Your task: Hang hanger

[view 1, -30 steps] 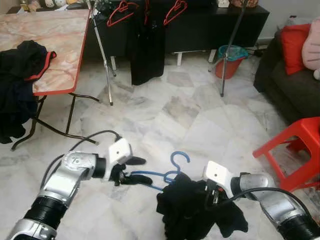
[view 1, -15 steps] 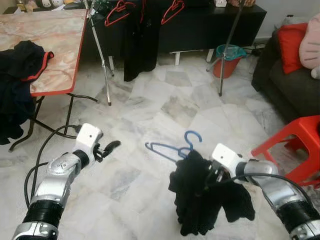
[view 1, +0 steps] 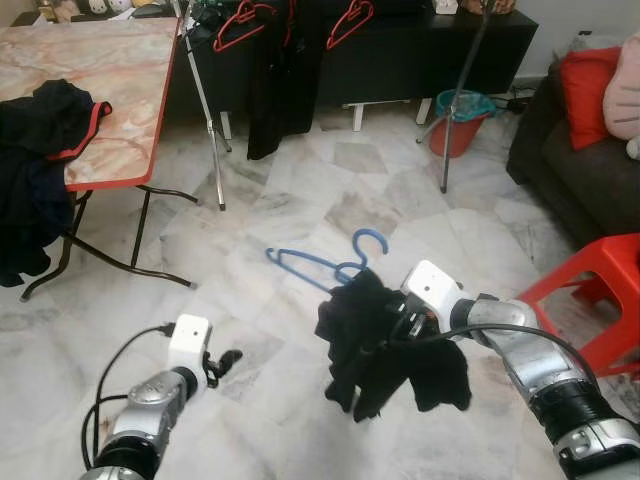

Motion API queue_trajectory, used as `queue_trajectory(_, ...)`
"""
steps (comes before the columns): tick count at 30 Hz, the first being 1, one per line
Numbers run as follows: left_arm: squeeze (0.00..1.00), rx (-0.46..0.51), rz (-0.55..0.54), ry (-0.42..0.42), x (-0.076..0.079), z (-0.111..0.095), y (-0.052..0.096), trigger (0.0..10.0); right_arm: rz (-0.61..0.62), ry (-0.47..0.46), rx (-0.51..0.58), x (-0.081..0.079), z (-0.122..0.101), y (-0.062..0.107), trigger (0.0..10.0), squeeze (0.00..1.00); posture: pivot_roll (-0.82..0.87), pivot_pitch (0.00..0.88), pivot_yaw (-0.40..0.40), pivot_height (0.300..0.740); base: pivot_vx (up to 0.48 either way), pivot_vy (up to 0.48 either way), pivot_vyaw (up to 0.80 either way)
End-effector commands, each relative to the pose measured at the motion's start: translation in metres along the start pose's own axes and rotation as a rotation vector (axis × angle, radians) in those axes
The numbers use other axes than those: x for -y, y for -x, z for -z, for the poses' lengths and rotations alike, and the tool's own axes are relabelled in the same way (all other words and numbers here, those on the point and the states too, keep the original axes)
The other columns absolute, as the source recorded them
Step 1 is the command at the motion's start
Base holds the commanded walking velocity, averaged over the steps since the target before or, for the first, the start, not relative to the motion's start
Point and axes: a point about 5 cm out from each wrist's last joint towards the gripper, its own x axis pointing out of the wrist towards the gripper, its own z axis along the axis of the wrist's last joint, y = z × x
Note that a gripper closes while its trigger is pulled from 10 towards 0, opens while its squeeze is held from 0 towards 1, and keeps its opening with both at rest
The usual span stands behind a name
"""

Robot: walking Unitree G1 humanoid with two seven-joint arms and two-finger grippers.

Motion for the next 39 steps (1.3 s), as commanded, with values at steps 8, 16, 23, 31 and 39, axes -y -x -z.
queue_trajectory(8, 0.00, 0.011, 0.213, 0.069, 0.026, 0.013, -0.003, 10.0, -0.110, 0.073, 0.065, -0.004, -0.011, 0.007, 0.0, 0.00, -0.18, 0.108, -0.017, 0.740, 0.000, 0.000, 0.00)
queue_trajectory(16, 0.00, 0.015, 0.292, 0.158, 0.031, 0.023, -0.001, 10.0, -0.196, 0.090, 0.144, -0.003, -0.025, 0.017, 0.0, 0.00, -0.19, 0.093, -0.025, 0.740, 0.000, 0.000, 0.00)
queue_trajectory(23, 0.00, 0.033, 0.380, 0.187, 0.036, 0.026, 0.001, 10.0, -0.242, 0.118, 0.184, -0.005, -0.039, 0.015, 0.0, 0.00, -0.19, 0.077, -0.031, 0.740, 0.000, 0.000, 0.00)
queue_trajectory(31, 0.00, 0.040, 0.432, 0.093, 0.039, 0.020, 0.000, 10.0, -0.348, 0.186, 0.213, -0.015, -0.054, 0.017, 0.0, 0.00, -0.20, 0.075, -0.042, 0.740, 0.000, 0.000, 0.00)
queue_trajectory(39, 0.00, 0.075, 0.317, 0.021, 0.028, 0.006, -0.005, 10.0, -0.369, 0.205, 0.220, -0.015, -0.060, 0.022, 0.0, 0.00, -0.20, 0.082, -0.047, 0.740, 0.000, 0.000, 0.00)
